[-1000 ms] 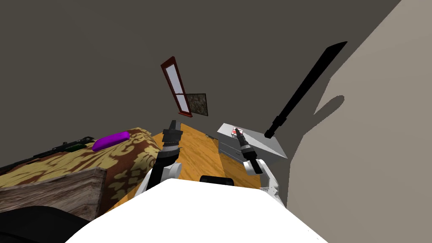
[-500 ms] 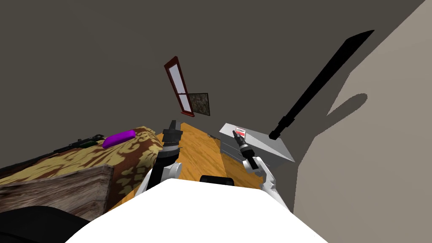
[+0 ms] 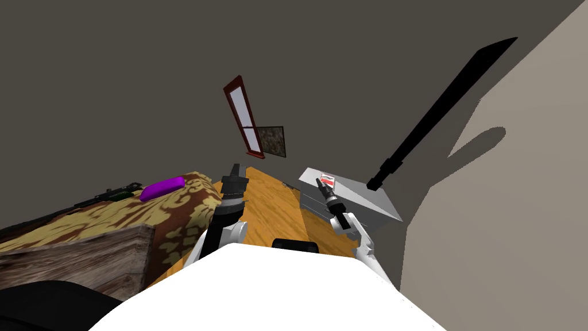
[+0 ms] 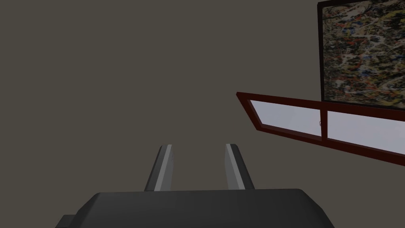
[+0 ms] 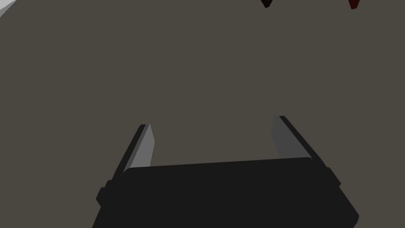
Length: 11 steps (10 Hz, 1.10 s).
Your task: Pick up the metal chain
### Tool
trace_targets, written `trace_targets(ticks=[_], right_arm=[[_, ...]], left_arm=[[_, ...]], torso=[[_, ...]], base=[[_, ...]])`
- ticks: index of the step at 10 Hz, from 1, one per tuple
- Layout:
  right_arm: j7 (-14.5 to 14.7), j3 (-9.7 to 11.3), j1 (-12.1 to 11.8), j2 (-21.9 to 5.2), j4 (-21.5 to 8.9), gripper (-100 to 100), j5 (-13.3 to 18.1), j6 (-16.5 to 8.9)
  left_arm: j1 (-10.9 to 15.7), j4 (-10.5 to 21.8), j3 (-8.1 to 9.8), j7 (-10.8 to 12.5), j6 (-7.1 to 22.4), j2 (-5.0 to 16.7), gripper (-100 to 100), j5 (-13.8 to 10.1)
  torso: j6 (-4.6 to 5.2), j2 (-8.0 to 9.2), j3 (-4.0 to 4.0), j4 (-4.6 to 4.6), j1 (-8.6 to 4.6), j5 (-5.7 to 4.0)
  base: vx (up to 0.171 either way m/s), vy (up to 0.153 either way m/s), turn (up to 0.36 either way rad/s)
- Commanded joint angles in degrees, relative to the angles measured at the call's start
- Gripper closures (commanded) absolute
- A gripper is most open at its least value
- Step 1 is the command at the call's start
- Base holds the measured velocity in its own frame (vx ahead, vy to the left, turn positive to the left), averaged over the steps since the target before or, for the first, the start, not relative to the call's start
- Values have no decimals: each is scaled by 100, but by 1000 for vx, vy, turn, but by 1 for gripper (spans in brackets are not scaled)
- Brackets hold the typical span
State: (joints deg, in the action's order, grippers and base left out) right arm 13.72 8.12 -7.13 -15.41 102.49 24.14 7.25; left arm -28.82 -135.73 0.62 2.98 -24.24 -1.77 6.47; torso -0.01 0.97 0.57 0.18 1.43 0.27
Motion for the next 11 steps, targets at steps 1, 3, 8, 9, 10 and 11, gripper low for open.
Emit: trace_targets(ticks=[1, 3, 8, 9, 10, 11], right_arm=[[0, 0, 1, 0, -1, -100, 0, 0], [0, 0, 1, 0, -1, -100, 0, 0], [233, -1, 98, -283, -122, -100, 376, -404], [233, -1, 98, -283, -122, -100, 376, -404], [233, -1, 98, -283, -122, -100, 376, -404], [233, -1, 98, -283, -122, -100, 376, -404]], left_arm=[[0, 0, 0, 0, 0, 0, 0, 0], [0, 0, 0, 0, 0, 0, 0, 0], [0, 0, 0, 0, 0, 0, 0, 0], [0, 0, 0, 0, 0, 0, 0, 0], [0, 0, 0, 0, 0, 0, 0, 0], [0, 0, 0, 0, 0, 0, 0, 0]], torso=[[0, 0, 0, 0, 0, 0], [-1, -6, -3, -1, 7, 2], [-2, -14, -8, -3, 13, 3], [0, -11, -7, -3, 9, 2], [0, -7, -4, -2, 6, 2], [0, -3, -2, -1, 3, 1]], base=[[0, 0, 0], [7, 7, 23], [15, 16, 51], [7, 7, 22], [0, 0, 0], [-6, -6, -21]])
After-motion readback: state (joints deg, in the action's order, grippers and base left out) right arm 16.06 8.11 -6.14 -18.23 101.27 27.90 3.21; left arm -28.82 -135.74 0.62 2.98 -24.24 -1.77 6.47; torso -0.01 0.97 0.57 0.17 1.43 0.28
